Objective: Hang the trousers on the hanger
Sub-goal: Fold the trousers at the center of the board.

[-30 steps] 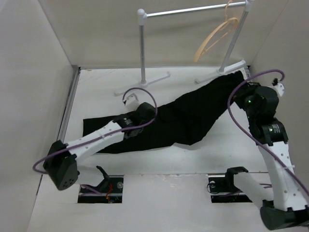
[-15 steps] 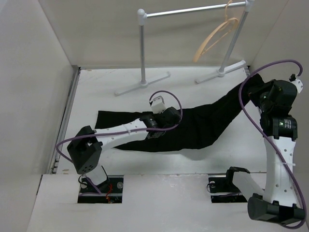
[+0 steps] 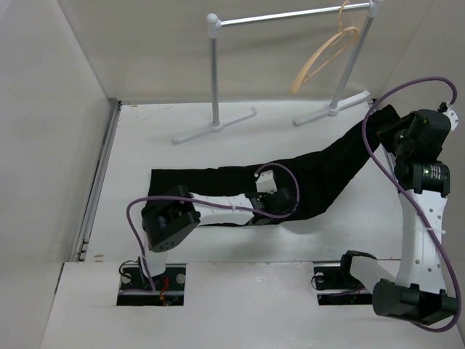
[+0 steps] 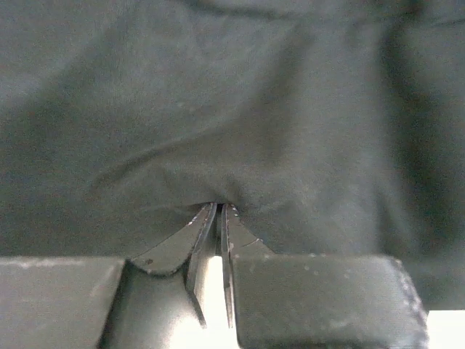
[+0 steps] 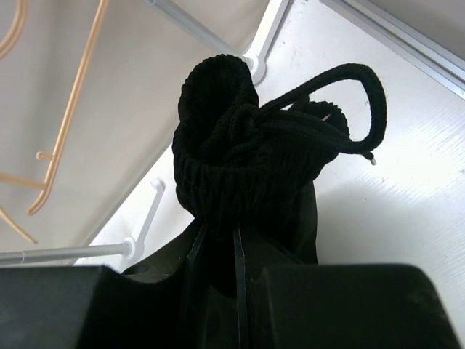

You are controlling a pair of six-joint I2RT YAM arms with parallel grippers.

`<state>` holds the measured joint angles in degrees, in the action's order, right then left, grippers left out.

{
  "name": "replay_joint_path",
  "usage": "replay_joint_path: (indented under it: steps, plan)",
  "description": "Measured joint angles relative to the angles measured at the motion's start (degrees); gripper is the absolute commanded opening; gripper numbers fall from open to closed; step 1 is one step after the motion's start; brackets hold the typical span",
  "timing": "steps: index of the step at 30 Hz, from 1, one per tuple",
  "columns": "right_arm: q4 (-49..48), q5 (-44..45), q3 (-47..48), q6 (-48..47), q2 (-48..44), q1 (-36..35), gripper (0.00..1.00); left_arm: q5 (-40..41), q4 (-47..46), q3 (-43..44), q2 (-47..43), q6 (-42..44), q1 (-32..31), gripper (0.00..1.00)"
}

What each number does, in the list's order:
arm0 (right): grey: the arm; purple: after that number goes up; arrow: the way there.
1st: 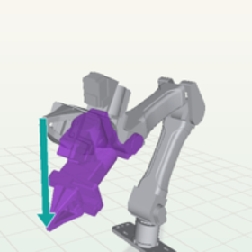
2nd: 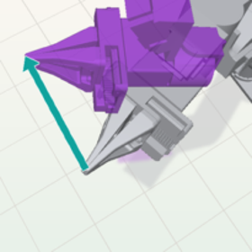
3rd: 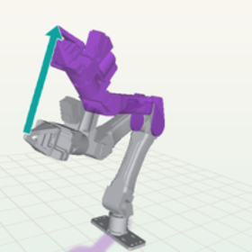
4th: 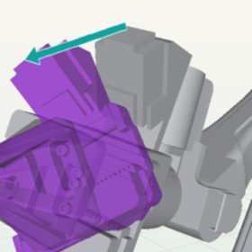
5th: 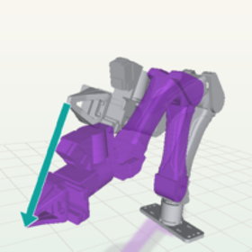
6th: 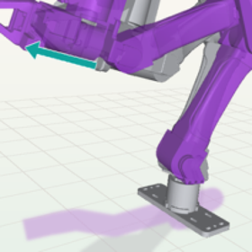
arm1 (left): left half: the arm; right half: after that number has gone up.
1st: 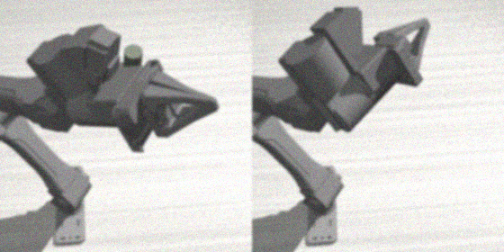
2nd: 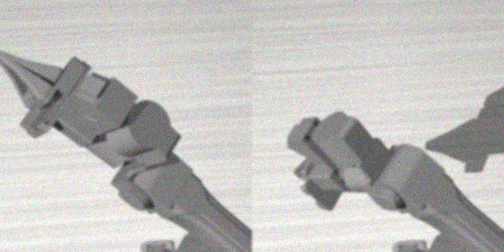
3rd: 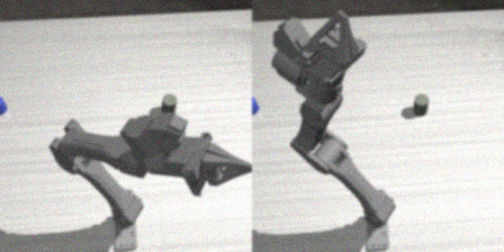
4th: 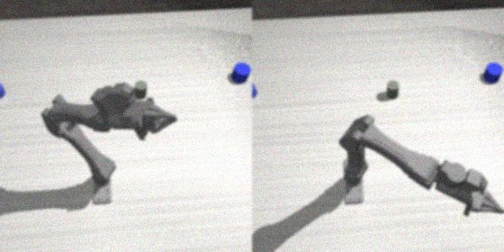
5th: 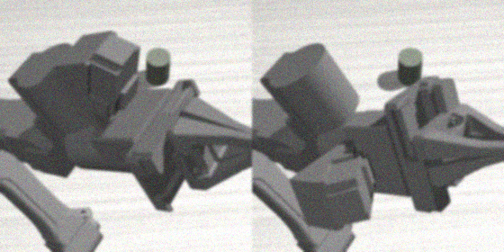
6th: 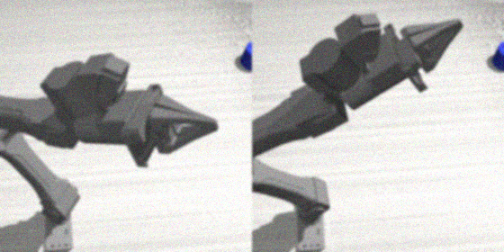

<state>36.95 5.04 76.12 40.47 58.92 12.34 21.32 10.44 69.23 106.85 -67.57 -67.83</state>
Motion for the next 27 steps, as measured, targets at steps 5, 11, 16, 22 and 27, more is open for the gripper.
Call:
replay_joint_path:
  steps: [5, 11, 16, 22, 27]
  plan:
    - [0.2, -0.2, 0.7, 0.0, -0.2, 0.0, 0.11, -1.3, -2.1, 2.4, 5.6, -2.6, 0.4, 0.07]
    - [0.4, 0.1, 5.1, 0.0, 1.5, -2.4, 0.11, -5.0, -5.0, 4.8, 7.7, -4.3, -0.8, 0.15]
    - [0.6, 2.2, 6.9, -0.8, 1.4, -12.5, 0.11, -5.9, -4.2, -5.1, -5.5, -4.3, -0.6, 0.27]
    - [3.8, 9.6, 14.5, -3.3, 5.0, -32.9, 0.11, 0.5, -0.3, -16.0, -42.7, -4.0, 5.8, 0.28]
    - [4.5, 18.1, 28.0, -6.2, 15.9, -52.2, 0.12, 7.1, 11.4, -20.7, -67.8, -4.1, 14.9, 0.28]
